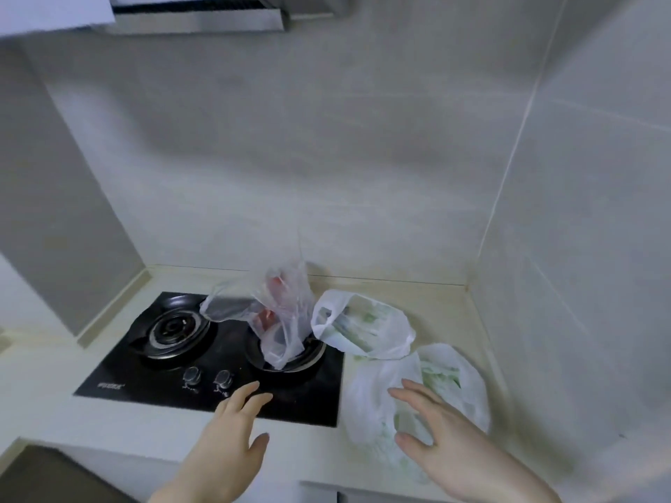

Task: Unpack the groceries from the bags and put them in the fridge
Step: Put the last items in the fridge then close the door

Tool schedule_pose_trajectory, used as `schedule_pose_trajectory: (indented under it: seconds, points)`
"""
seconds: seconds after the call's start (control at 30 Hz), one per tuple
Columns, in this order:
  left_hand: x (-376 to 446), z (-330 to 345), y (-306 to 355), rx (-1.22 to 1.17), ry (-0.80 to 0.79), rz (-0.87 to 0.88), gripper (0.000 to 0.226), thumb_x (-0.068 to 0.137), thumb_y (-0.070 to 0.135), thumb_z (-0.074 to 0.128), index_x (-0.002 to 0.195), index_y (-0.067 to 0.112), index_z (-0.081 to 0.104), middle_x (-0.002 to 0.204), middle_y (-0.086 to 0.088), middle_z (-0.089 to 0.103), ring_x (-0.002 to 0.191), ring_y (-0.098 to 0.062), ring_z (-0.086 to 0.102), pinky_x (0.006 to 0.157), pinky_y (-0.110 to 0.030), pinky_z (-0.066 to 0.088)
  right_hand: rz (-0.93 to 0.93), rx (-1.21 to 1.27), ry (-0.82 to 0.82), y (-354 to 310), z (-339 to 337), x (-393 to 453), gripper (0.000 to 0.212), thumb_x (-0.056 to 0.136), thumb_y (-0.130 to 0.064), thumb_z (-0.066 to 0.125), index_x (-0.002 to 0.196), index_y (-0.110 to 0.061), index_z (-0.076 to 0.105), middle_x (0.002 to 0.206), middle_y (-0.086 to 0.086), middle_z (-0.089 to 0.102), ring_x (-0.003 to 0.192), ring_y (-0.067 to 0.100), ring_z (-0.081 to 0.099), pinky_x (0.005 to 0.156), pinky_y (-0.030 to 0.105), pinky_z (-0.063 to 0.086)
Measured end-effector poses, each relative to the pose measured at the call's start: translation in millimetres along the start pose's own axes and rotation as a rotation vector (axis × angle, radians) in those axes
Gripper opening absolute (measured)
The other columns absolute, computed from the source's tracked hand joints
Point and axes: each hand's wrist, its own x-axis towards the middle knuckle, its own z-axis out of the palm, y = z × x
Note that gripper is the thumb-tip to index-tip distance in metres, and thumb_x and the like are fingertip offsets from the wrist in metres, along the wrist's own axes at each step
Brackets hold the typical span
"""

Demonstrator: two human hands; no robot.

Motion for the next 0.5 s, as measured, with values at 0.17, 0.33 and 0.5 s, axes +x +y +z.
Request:
schedule_pose_trajectory:
  seconds: [0.17, 0.33, 0.5]
  points:
    - [74, -14, -40, -0.041, -0.022, -0.068, 0.056, 0.096, 0.023, 0.056, 0.151, 0.025, 0.043, 0.162, 0.006, 0.027, 0.144, -0.023, 0.035, 0.118, -0.031, 0.032, -0.007, -0.003, -0.007, -10, -1, 56, 0.061, 0.098, -0.052, 0.056, 0.153, -0.05, 0.029, 0.154, -0.039, 0.009, 0.146, -0.007, 0.029, 0.119, 0.02, 0.027]
    - [176, -28, -93, -0.042, -0.144, -0.115, 0.052, 0.092, 0.017, 0.057, 0.143, 0.021, 0.052, 0.153, -0.002, 0.039, 0.139, -0.029, 0.043, 0.116, -0.035, 0.035, 0.011, -0.024, -0.013, -35, 7, 118, 0.063, 0.1, -0.046, 0.056, 0.156, -0.045, 0.027, 0.166, -0.028, 0.007, 0.15, -0.002, 0.025, 0.118, 0.019, 0.024]
    - [263, -45, -128, -0.027, -0.217, -0.078, 0.05, 0.091, 0.007, 0.05, 0.139, 0.021, 0.055, 0.15, -0.005, 0.038, 0.145, -0.032, 0.034, 0.114, -0.034, 0.034, 0.077, -0.089, -0.031, -49, 16, 170, 0.065, 0.103, -0.041, 0.053, 0.16, -0.039, 0.022, 0.169, -0.021, 0.001, 0.155, 0.005, 0.013, 0.12, 0.023, 0.021]
